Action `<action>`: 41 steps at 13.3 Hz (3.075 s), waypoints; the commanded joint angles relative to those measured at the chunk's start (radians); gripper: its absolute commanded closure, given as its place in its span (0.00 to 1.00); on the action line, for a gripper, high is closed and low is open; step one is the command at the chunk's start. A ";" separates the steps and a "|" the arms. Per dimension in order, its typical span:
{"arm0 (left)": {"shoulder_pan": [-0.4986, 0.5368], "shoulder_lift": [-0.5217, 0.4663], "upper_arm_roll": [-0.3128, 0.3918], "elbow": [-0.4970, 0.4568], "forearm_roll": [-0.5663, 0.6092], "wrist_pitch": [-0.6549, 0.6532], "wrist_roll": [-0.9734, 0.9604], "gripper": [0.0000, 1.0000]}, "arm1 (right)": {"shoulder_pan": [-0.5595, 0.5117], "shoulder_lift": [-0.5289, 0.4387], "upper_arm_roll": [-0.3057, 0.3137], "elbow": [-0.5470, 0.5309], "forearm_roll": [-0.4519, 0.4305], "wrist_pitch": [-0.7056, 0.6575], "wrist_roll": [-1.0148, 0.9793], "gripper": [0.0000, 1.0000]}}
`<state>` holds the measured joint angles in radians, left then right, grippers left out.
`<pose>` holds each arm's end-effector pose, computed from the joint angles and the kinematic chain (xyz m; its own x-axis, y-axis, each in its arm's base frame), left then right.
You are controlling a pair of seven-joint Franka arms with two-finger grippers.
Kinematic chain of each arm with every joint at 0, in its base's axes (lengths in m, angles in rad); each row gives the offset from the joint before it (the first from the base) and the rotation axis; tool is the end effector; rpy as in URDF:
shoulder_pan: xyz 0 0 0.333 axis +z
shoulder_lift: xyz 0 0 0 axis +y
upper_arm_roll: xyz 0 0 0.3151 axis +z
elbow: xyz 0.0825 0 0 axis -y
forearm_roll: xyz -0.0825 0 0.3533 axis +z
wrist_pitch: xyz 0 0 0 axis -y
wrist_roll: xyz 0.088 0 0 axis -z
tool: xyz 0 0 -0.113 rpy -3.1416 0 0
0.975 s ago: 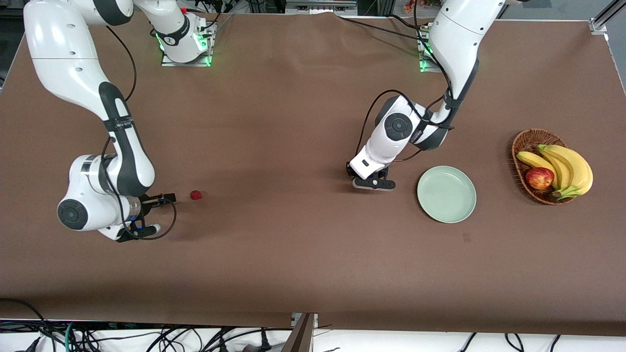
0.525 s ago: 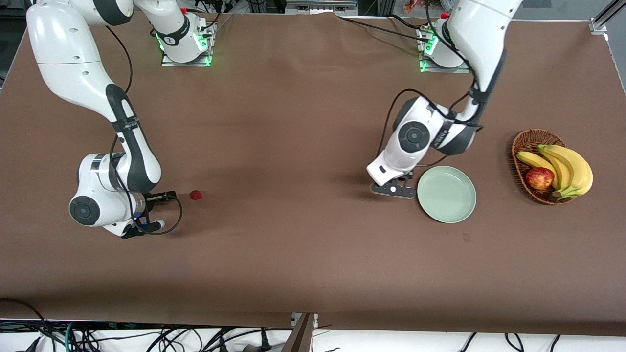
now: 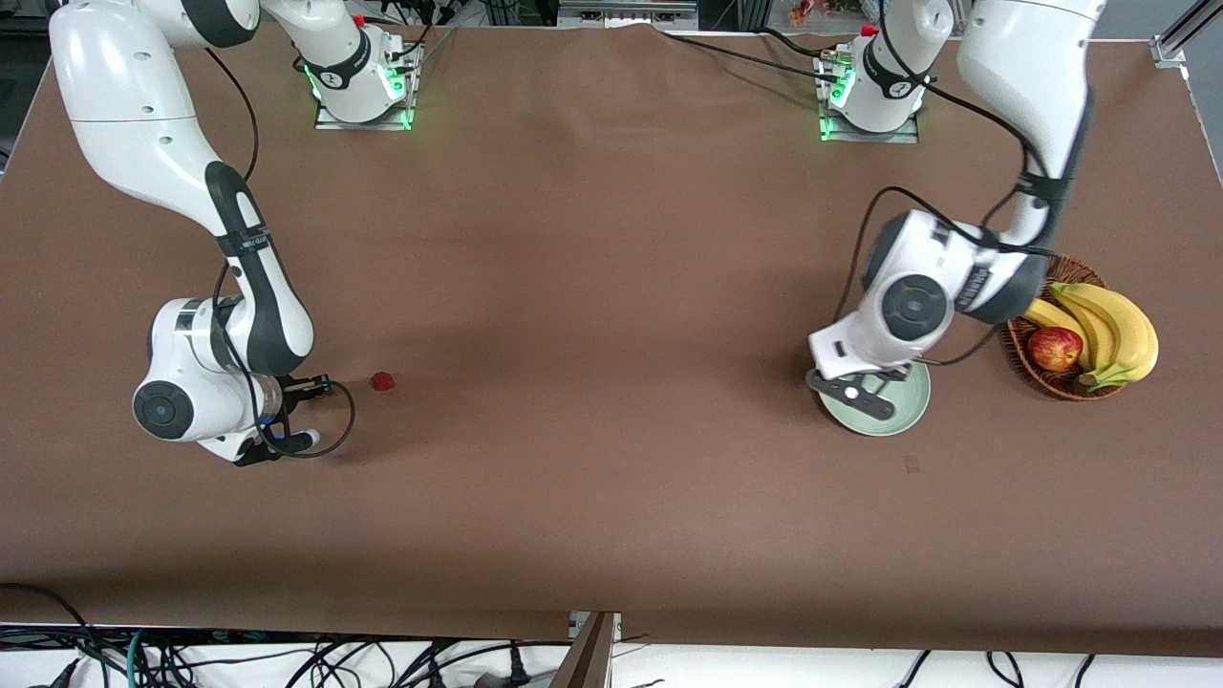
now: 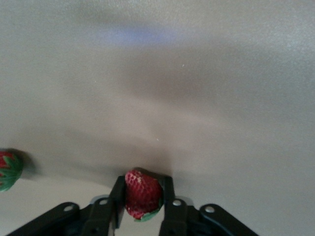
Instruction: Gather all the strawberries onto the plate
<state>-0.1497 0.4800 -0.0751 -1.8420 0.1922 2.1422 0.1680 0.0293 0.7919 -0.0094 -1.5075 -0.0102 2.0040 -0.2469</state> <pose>0.5877 -0.1222 0.2677 0.8612 -0.4687 -0.1964 -0.4897 -0.8688 -0.0739 0.6519 0.0132 0.1883 0.9202 0.2676 -0.2858 0.2623 -0.9633 -0.0573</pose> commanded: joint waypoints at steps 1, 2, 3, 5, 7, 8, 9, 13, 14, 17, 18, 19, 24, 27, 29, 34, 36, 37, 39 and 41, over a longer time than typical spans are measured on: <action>0.033 0.015 -0.012 -0.016 0.018 0.019 0.077 0.90 | -0.003 -0.037 0.009 -0.025 -0.005 0.002 -0.006 0.80; 0.036 0.025 -0.012 -0.022 0.018 0.033 0.079 0.88 | 0.006 -0.061 0.015 -0.022 -0.005 -0.001 -0.005 0.81; 0.044 0.037 -0.012 -0.023 0.018 0.036 0.082 0.88 | 0.035 -0.083 0.019 -0.011 0.007 -0.022 0.007 0.81; 0.047 0.038 -0.012 -0.025 0.018 0.042 0.085 0.82 | 0.121 -0.086 0.020 0.073 0.021 -0.063 0.079 0.81; 0.045 0.038 -0.014 -0.023 0.018 0.044 0.085 0.36 | 0.208 -0.082 0.032 0.113 0.097 -0.056 0.252 0.80; 0.045 0.038 -0.015 -0.022 0.012 0.044 0.084 0.00 | 0.252 -0.063 0.049 0.157 0.145 -0.047 0.364 0.80; 0.047 0.037 -0.014 -0.022 0.004 0.044 0.084 0.00 | 0.295 -0.028 0.052 0.212 0.157 -0.028 0.476 0.80; 0.045 0.029 -0.018 -0.011 0.000 0.036 0.071 0.00 | 0.484 0.049 0.052 0.263 0.161 0.197 0.840 0.80; 0.045 0.026 -0.021 -0.010 0.000 0.035 0.070 0.00 | 0.526 0.070 0.054 0.265 0.161 0.264 0.924 0.80; 0.047 0.017 -0.023 -0.003 -0.080 0.033 0.071 0.00 | 0.636 0.131 0.054 0.295 0.161 0.430 1.162 0.80; 0.047 0.017 -0.023 0.012 -0.118 0.018 0.071 0.00 | 0.668 0.154 0.054 0.325 0.161 0.449 1.213 0.79; 0.047 0.015 -0.025 0.018 -0.149 0.007 0.070 0.00 | 0.694 0.177 0.054 0.352 0.161 0.458 1.242 0.79; 0.030 0.008 -0.049 0.023 -0.270 0.005 -0.019 0.00 | 0.785 0.251 0.052 0.382 0.161 0.591 1.354 0.79; 0.033 0.003 -0.060 0.021 -0.270 0.004 -0.058 0.00 | 0.813 0.265 0.051 0.382 0.159 0.602 1.367 0.31; 0.030 0.003 -0.060 0.021 -0.270 0.004 -0.062 0.00 | 0.810 0.259 0.043 0.382 0.153 0.601 1.355 0.00; 0.024 0.003 -0.074 0.021 -0.274 0.007 -0.116 0.00 | 0.720 0.202 0.049 0.382 0.153 0.520 1.284 0.00; 0.015 0.006 -0.101 0.020 -0.272 0.016 -0.278 0.00 | 0.652 0.143 0.052 0.380 0.162 0.391 1.148 0.00; -0.003 0.011 -0.116 0.020 -0.272 0.031 -0.364 0.00 | 0.620 0.113 0.052 0.380 0.164 0.324 1.084 0.00; -0.071 0.023 -0.117 0.007 -0.269 0.132 -0.505 0.00 | 0.558 0.064 0.052 0.379 0.165 0.187 0.965 0.00; -0.143 0.054 -0.115 0.007 -0.257 0.230 -0.638 0.00 | 0.500 0.026 0.052 0.377 0.164 0.067 0.832 0.00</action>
<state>-0.2263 0.5116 -0.2006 -1.8296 -0.0591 2.2932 -0.3552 0.5763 0.8661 0.0273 -1.1065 0.1373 2.1647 0.7040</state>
